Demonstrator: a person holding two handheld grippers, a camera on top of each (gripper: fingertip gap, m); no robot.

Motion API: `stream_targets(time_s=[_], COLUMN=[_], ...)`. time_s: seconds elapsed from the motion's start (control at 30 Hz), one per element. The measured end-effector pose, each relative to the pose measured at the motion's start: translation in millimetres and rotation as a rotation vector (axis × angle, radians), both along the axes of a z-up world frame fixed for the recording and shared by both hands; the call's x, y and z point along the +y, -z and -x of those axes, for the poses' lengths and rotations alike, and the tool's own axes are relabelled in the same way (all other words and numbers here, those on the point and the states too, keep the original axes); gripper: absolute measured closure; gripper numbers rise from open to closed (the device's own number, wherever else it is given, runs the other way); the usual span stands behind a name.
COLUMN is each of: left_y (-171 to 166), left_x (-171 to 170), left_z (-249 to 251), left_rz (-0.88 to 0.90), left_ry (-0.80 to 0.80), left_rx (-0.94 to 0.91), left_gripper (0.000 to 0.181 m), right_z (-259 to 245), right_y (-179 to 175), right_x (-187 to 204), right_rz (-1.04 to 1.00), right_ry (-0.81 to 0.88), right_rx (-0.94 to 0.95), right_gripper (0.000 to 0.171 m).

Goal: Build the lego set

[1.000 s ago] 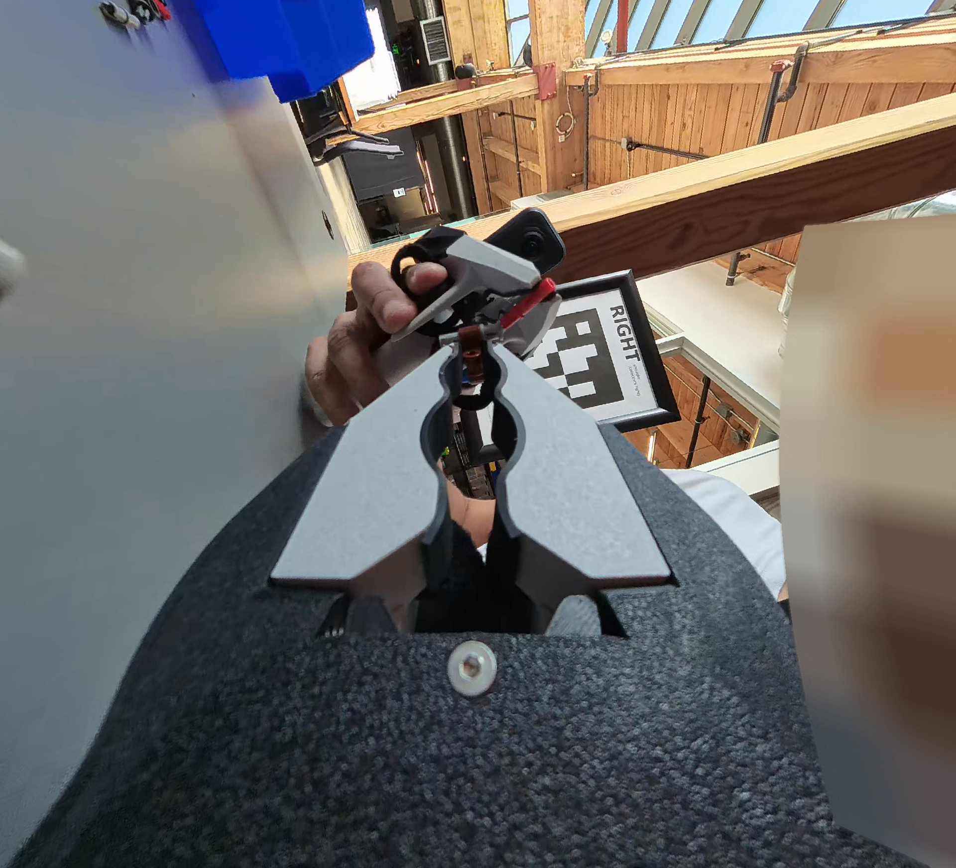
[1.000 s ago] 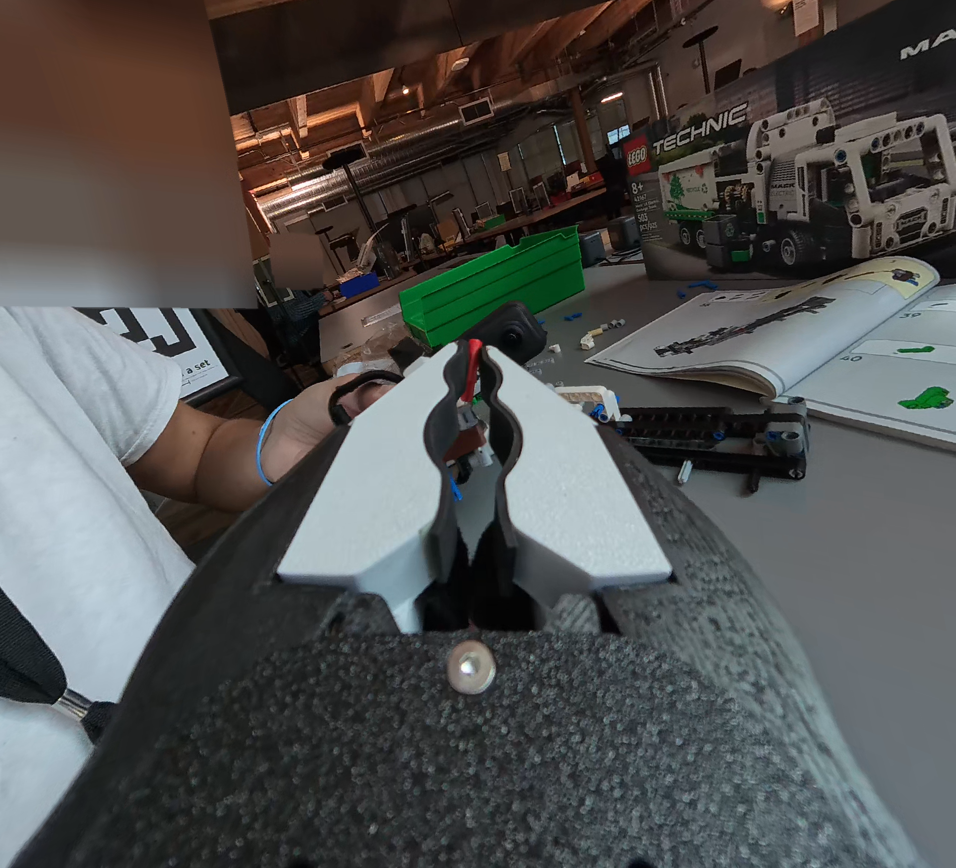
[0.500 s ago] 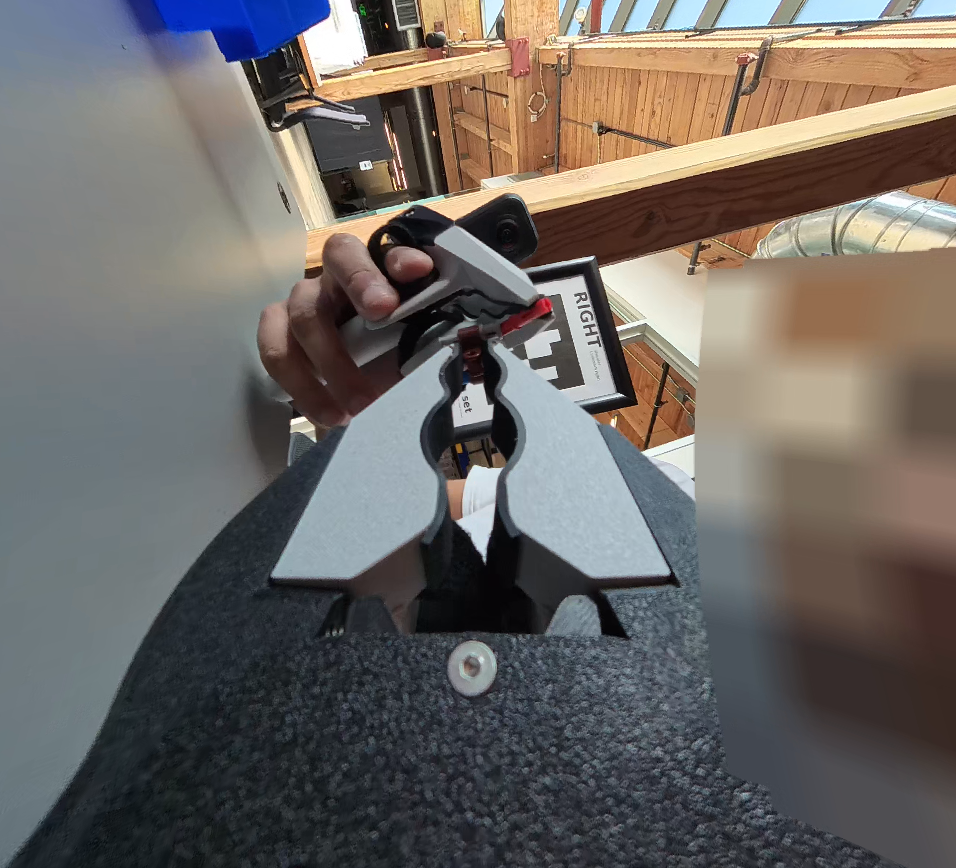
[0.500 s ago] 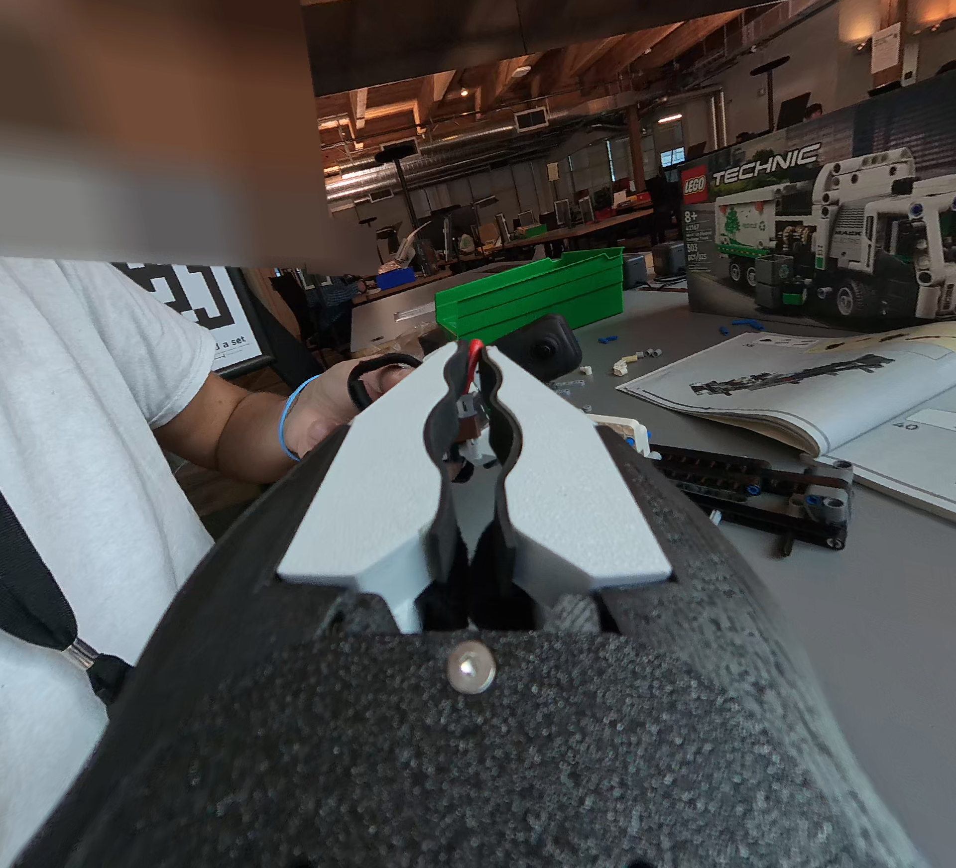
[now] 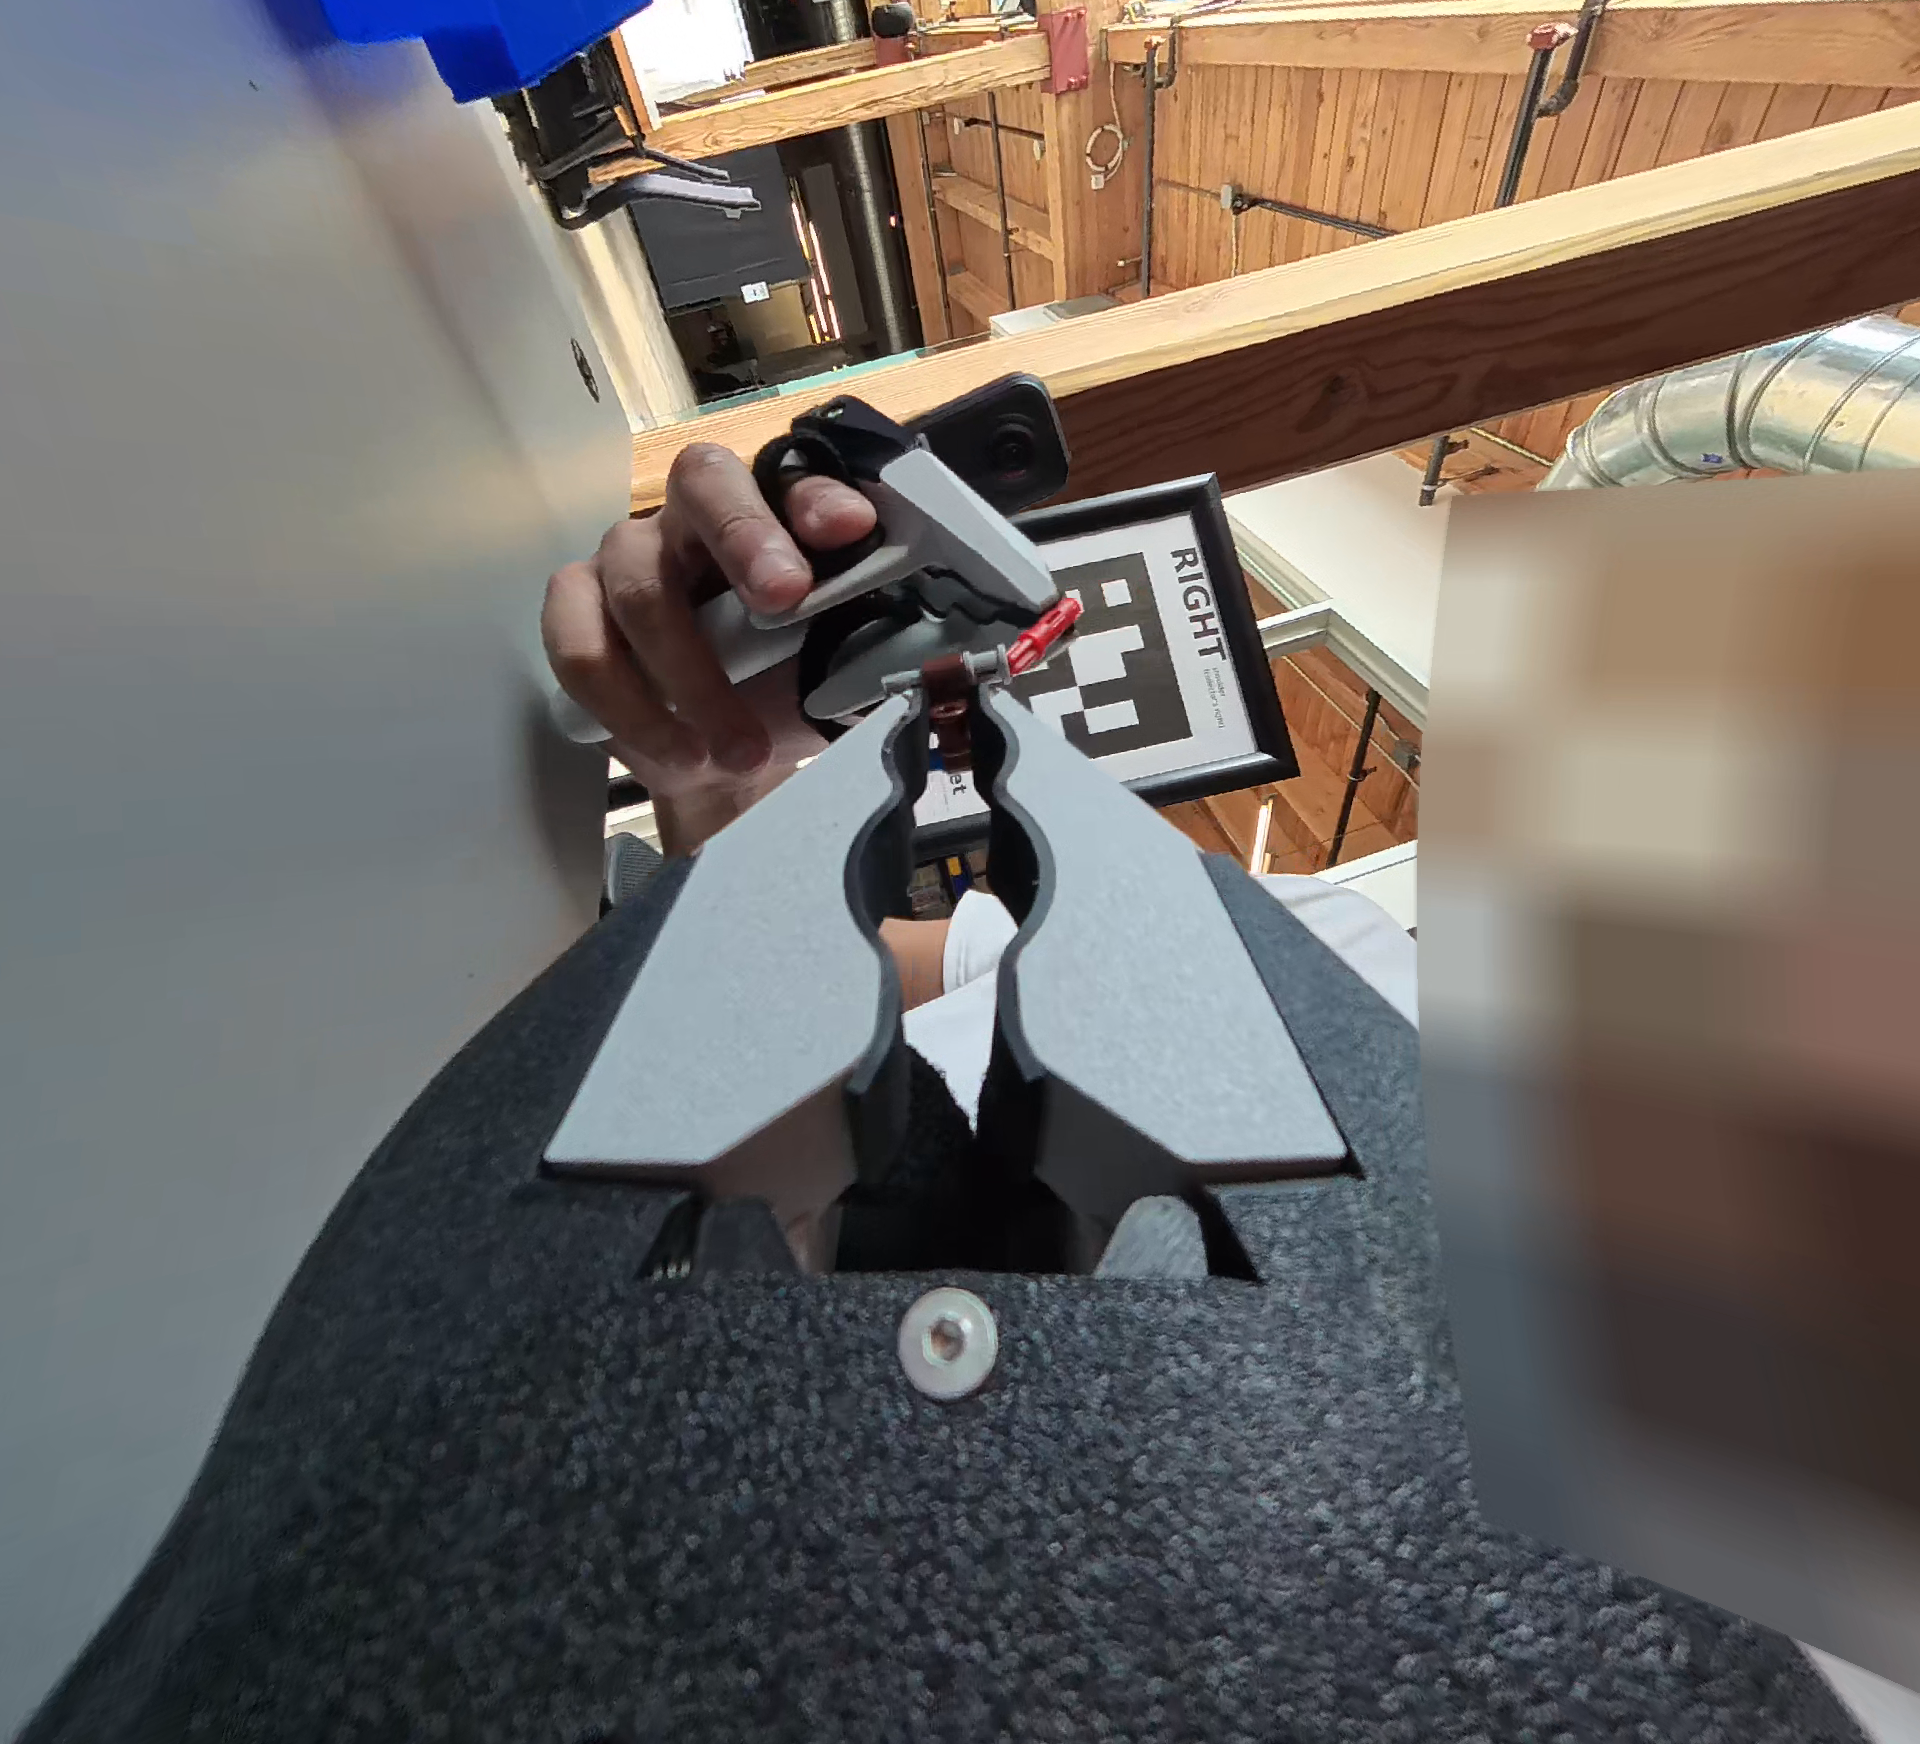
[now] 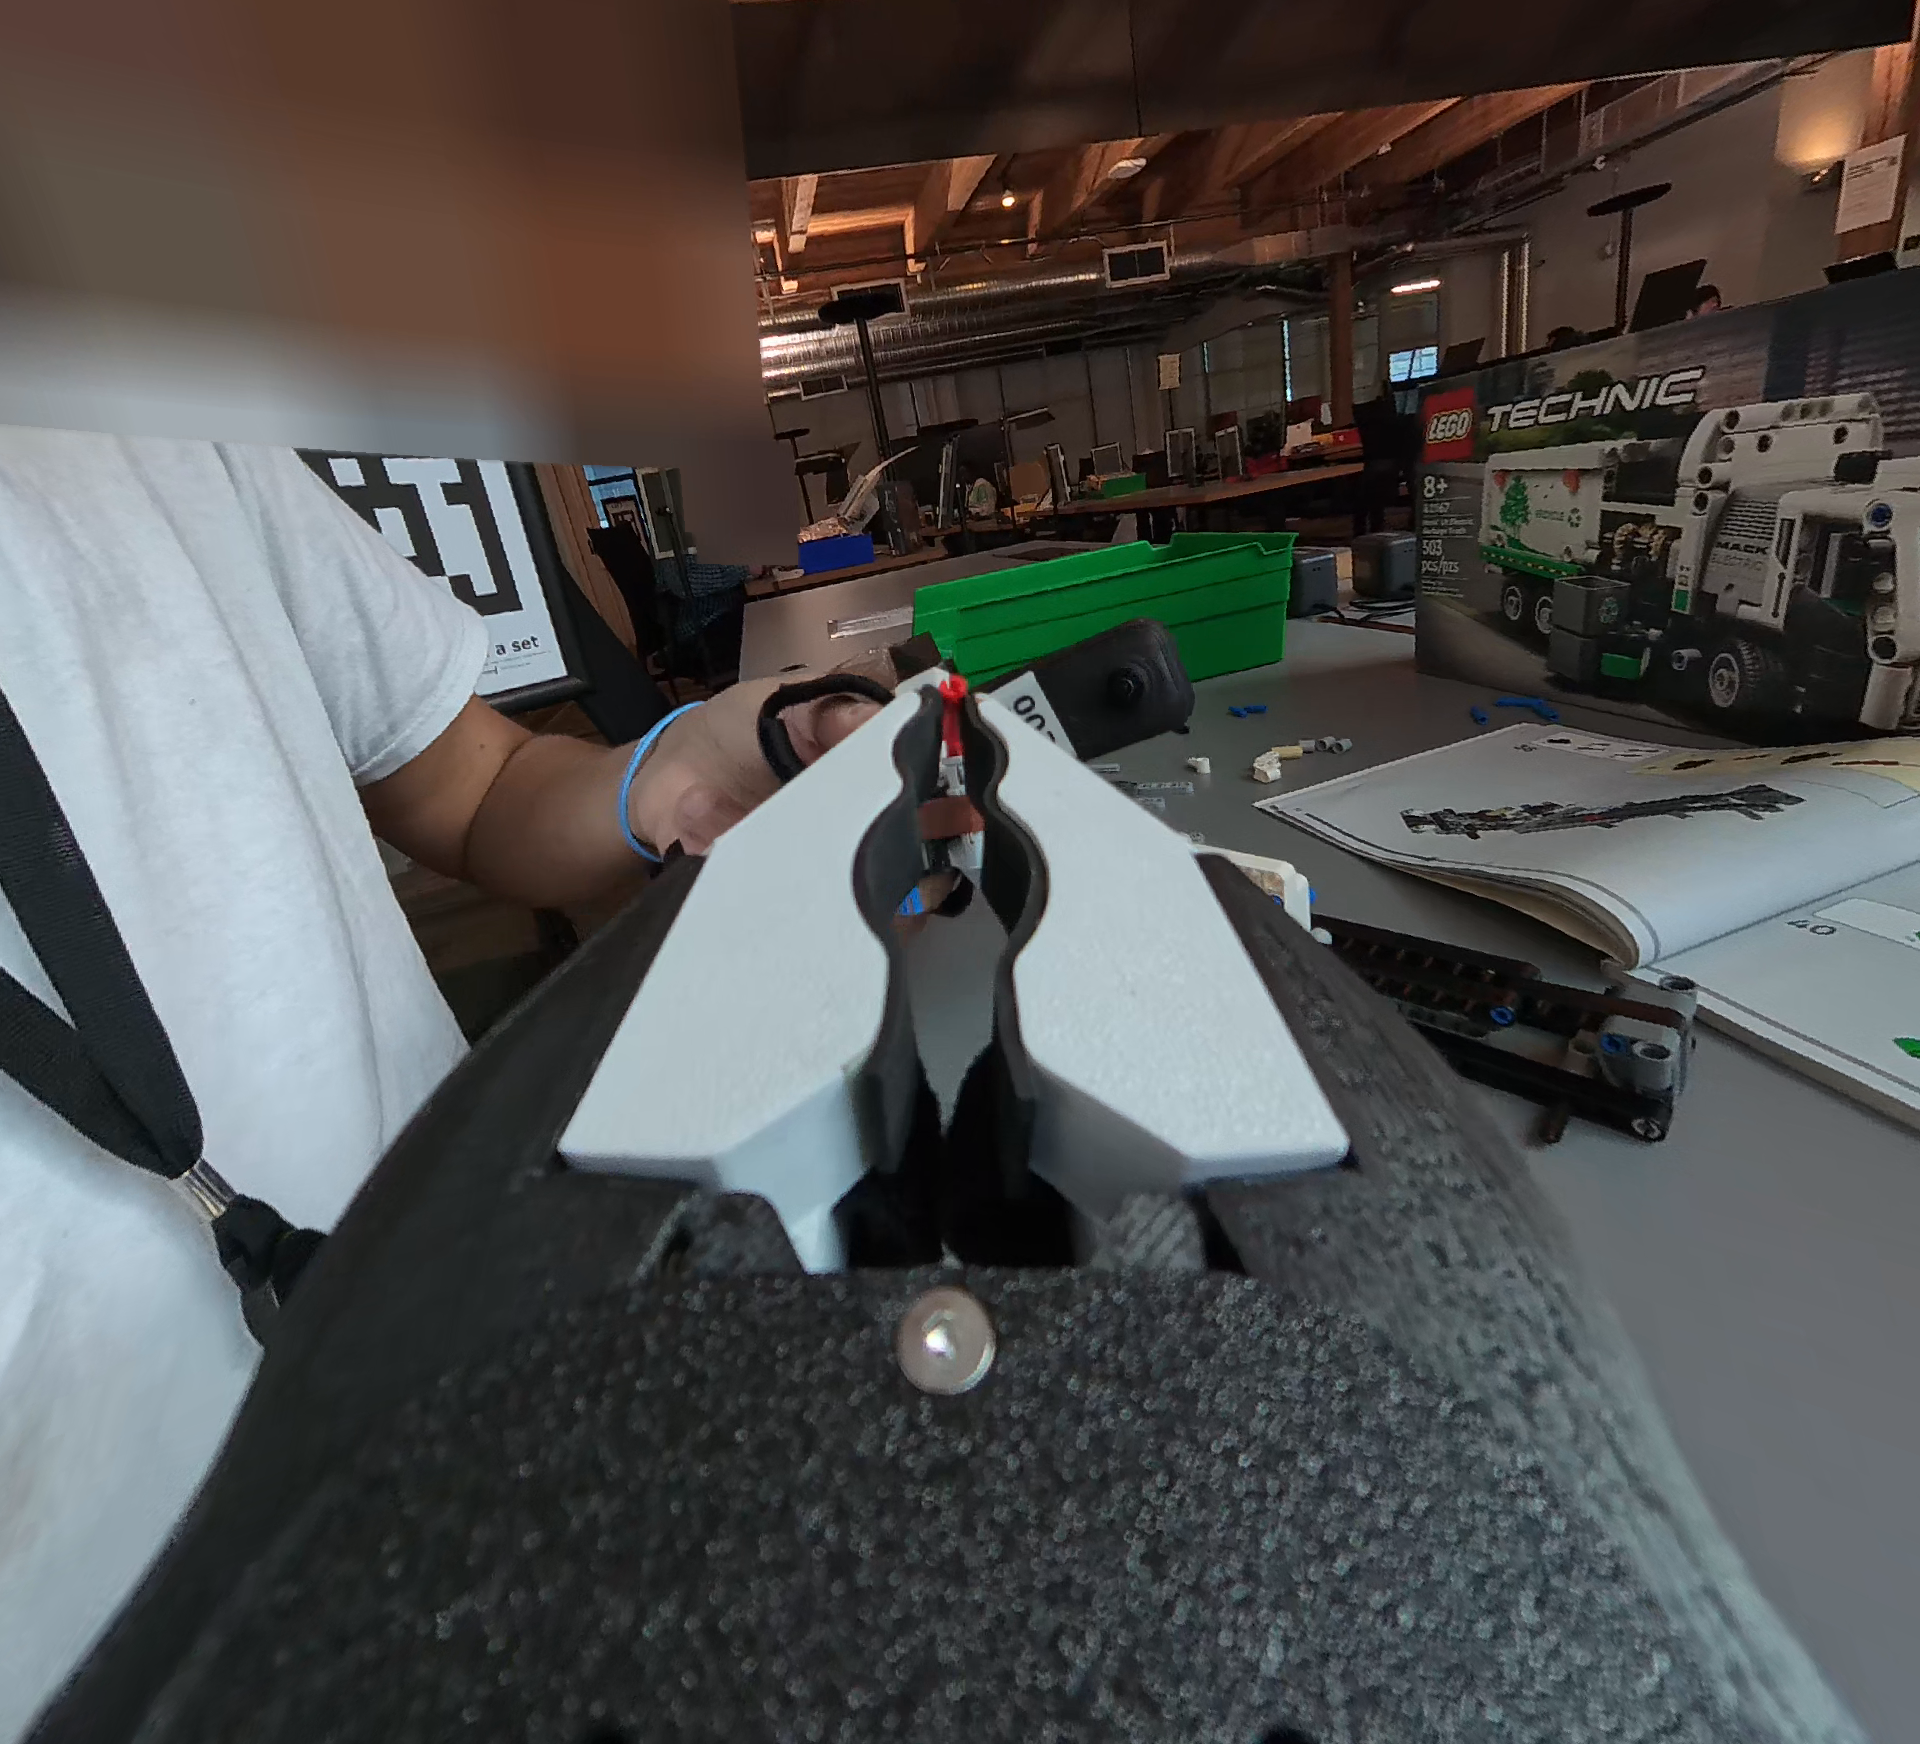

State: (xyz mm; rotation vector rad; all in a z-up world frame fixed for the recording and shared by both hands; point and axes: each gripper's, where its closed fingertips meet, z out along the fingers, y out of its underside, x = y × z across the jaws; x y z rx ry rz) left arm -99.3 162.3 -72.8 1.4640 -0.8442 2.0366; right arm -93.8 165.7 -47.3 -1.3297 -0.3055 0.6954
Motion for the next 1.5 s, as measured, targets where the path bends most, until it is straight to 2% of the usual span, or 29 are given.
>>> stream_targets(time_s=[0.33, 0.47, 0.7, 0.8, 0.93, 1.03, 1.17, 1.37, 1.5], left_y=[26, 31, 30, 37, 40, 47, 62, 66, 67], left_x=[9, 4, 2, 5, 20, 45, 71, 83, 84], left_z=[-5, -4, -6, -3, 27, 58, 85, 106, 106], left_rz=[-0.383, -0.491, -0.488, -0.521, -0.666, -0.824, -0.91, -0.957, -0.962], left_ry=[-0.081, -0.1, -0.136, -0.15, -0.192, -0.27, -0.391, -0.523, -0.545], left_rx=[0.048, 0.023, 0.003, 0.017, 0.012, 0.022, 0.074, 0.091, 0.078], left_gripper=[0.176, 0.176, 0.176, 0.176, 0.176, 0.176, 0.175, 0.175, 0.175], right_z=[3, 4, 5, -6, -11, -10, -2, 22, 25], right_y=[17, 22, 29, 39, 59, 76, 101, 121, 132], right_x=[0, -1, -2, 3, 9, 13, 27, 53, 74], right_rz=[0.064, 0.037, 0.049, 0.132, 0.292, 0.376, 0.512, 0.668, 0.759], right_ry=[0.166, 0.242, 0.28, 0.309, 0.279, 0.283, 0.279, 0.314, 0.356], right_rx=[-0.442, -0.527, -0.543, -0.531, -0.452, -0.493, -0.603, -0.588, -0.561], right_gripper=[0.17, 0.17, 0.171, 0.171, 0.171, 0.171, 0.152, 0.148, 0.145])
